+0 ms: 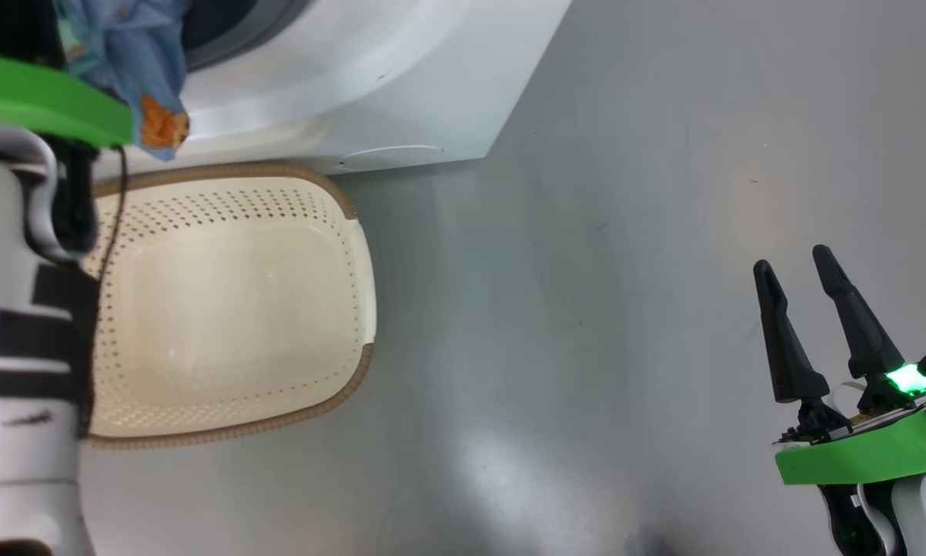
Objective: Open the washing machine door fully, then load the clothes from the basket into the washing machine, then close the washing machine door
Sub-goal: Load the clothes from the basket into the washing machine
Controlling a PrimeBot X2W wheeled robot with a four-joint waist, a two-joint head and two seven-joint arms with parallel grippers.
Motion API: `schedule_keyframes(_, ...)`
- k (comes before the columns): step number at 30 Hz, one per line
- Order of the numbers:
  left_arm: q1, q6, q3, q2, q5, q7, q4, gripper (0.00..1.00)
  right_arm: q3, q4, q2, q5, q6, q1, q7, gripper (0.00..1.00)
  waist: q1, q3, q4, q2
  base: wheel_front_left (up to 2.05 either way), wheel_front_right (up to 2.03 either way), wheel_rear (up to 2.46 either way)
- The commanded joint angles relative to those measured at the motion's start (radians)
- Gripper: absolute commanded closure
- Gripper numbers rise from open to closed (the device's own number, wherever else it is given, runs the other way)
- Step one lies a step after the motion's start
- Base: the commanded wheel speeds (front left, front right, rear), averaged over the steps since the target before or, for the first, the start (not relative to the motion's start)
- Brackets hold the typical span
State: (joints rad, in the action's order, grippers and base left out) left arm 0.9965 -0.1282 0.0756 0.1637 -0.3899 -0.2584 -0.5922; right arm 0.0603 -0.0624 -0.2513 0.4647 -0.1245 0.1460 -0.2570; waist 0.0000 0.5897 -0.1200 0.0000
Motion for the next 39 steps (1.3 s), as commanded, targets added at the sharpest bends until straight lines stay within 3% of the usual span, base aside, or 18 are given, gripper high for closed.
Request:
schedule_keyframes(1, 0.057, -0.002, -0.016, 0.06, 0.013, -0.003, -0.036, 1.0, 0.025, -0.017, -0.003, -0.003, -0.006, -0.007, -0.005, 0.0, 0.0, 0.005, -0.015, 0.0, 0.0, 0.0, 0.0)
schedule_keyframes(7, 0.196, 0.002, -0.017, 0.097, 0.085, -0.003, -0.13, 1.0, 0.029, -0.015, 0.004, 0.0, -0.006, -0.002, -0.005, 0.0, 0.0, 0.023, -0.038, 0.0, 0.0, 0.0, 0.0)
schedule_keyframes(15, 0.295, 0.032, -0.081, 0.09, 0.201, -0.003, -0.052, 1.0, 0.028, -0.016, 0.014, 0.001, -0.006, 0.019, -0.005, 0.0, 0.0, 0.054, -0.057, 0.0, 0.0, 0.0, 0.0)
schedule_keyframes(16, 0.288, 0.032, -0.085, 0.085, 0.205, -0.003, -0.091, 0.75, 0.03, -0.014, 0.015, 0.001, -0.006, 0.021, -0.005, 0.0, 0.0, 0.053, -0.058, 0.0, 0.0, 0.0, 0.0)
schedule_keyframes(17, 0.284, 0.031, -0.083, 0.082, 0.211, -0.003, -0.138, 0.0, 0.032, -0.012, 0.017, 0.001, -0.006, 0.021, -0.005, 0.0, 0.0, 0.05, -0.059, 0.0, 0.0, 0.0, 0.0)
schedule_keyframes(27, 0.299, 0.023, -0.107, 0.093, 0.238, -0.003, -0.272, 0.0, 0.032, -0.006, 0.022, 0.004, -0.006, 0.016, -0.005, 0.0, 0.0, 0.042, -0.058, 0.0, 0.0, 0.0, 0.0)
schedule_keyframes(39, 0.2, 0.016, -0.168, 0.04, 0.225, -0.003, -0.229, 0.0, 0.032, -0.003, 0.017, 0.0, -0.006, 0.009, -0.005, 0.0, 0.0, 0.014, -0.038, 0.0, 0.0, 0.0, 0.0)
